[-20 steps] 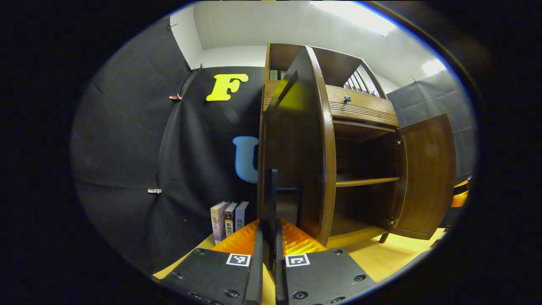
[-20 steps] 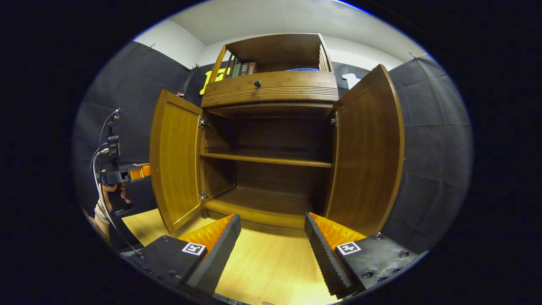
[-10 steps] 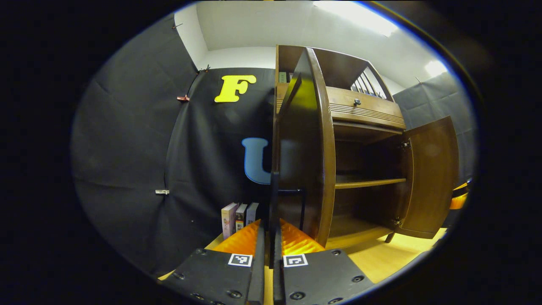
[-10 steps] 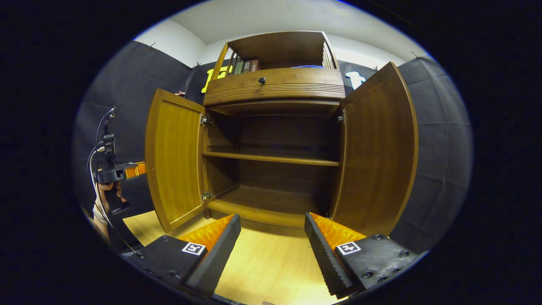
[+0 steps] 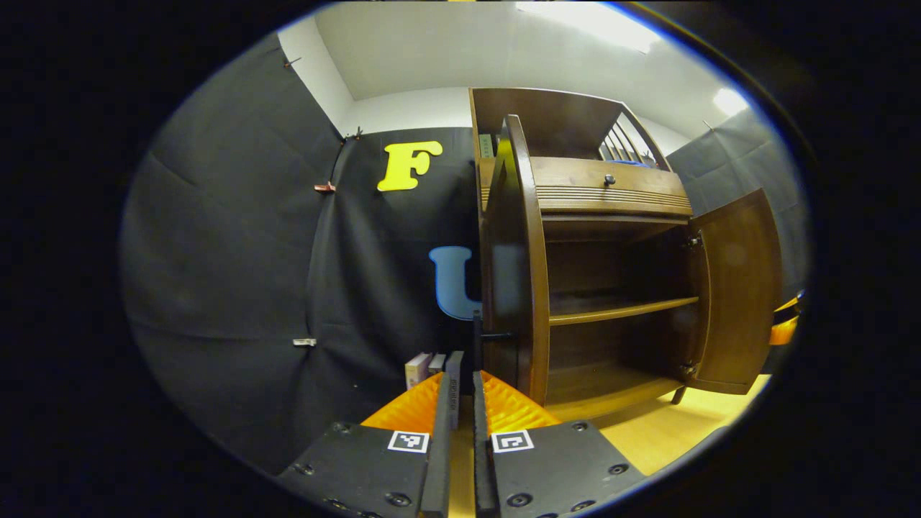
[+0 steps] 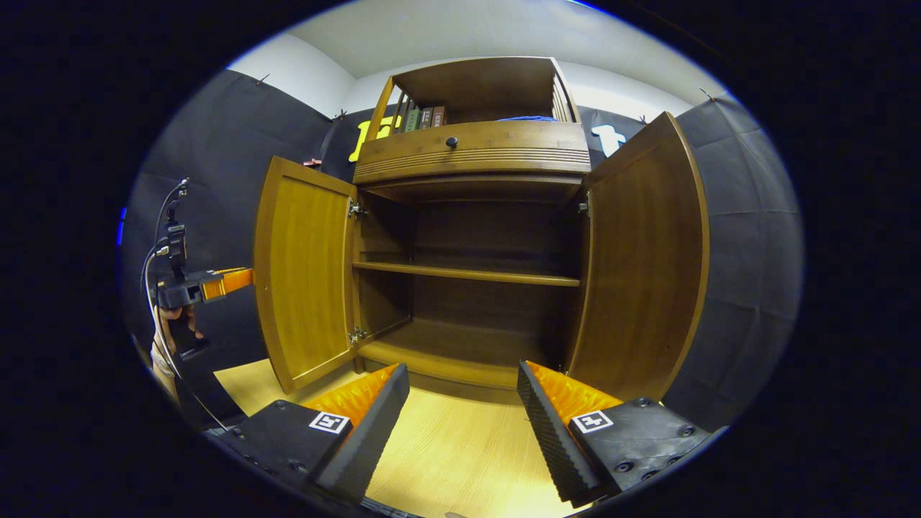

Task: Open the right door of the double-door shoe cabinet with the right hand, and open the left door with the left hand.

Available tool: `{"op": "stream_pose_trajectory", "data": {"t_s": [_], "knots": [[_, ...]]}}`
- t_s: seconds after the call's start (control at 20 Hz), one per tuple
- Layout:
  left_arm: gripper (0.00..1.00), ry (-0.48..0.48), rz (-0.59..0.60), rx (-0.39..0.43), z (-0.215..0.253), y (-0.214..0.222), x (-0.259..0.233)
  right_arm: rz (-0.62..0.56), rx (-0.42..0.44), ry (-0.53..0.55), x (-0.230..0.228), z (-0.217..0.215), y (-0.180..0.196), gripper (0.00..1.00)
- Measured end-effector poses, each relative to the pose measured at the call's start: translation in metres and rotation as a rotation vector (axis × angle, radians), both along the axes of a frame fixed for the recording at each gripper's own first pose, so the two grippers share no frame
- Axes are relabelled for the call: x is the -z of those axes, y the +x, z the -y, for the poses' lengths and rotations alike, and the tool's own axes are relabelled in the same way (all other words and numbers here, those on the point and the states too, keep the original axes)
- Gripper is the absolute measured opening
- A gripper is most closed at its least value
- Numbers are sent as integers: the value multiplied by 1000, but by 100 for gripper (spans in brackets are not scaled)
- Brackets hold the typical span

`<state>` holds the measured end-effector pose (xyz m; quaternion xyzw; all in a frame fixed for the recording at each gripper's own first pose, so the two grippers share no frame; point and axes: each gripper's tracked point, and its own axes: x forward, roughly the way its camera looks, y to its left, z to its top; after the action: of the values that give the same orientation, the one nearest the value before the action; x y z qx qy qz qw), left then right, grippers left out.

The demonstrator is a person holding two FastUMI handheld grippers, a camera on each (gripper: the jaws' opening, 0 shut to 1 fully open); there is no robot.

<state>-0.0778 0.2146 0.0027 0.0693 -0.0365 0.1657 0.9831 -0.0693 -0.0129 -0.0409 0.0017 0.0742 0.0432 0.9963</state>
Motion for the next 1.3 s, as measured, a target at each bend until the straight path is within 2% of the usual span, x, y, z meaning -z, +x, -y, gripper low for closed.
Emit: {"op": "stream_pose_trajectory", "data": {"t_s": [0.35,0.4,0.5,0.65,0.8,0.95,1.05,1.1,1.3], "knots": [[15,-62,-34,-2,32,-31,1,16,-36,-7,-1,-3,-3,96],[18,-63,-34,3,41,-32,-2,19,-37,-8,0,-2,-2,96],[26,-65,-54,22,64,-28,1,23,-41,2,0,-1,1,96],[47,-42,-100,65,102,-12,12,32,-46,9,-1,3,4,96],[55,-55,-108,164,151,10,20,60,-71,14,-4,4,6,96],[88,-53,-91,196,177,25,18,44,-76,17,2,12,7,96],[97,-48,-72,186,188,34,17,52,-75,14,1,17,9,96],[100,-56,-70,192,195,38,18,50,-73,10,2,19,11,96],[98,-67,-71,215,217,46,22,52,-73,11,2,25,15,98]]}}
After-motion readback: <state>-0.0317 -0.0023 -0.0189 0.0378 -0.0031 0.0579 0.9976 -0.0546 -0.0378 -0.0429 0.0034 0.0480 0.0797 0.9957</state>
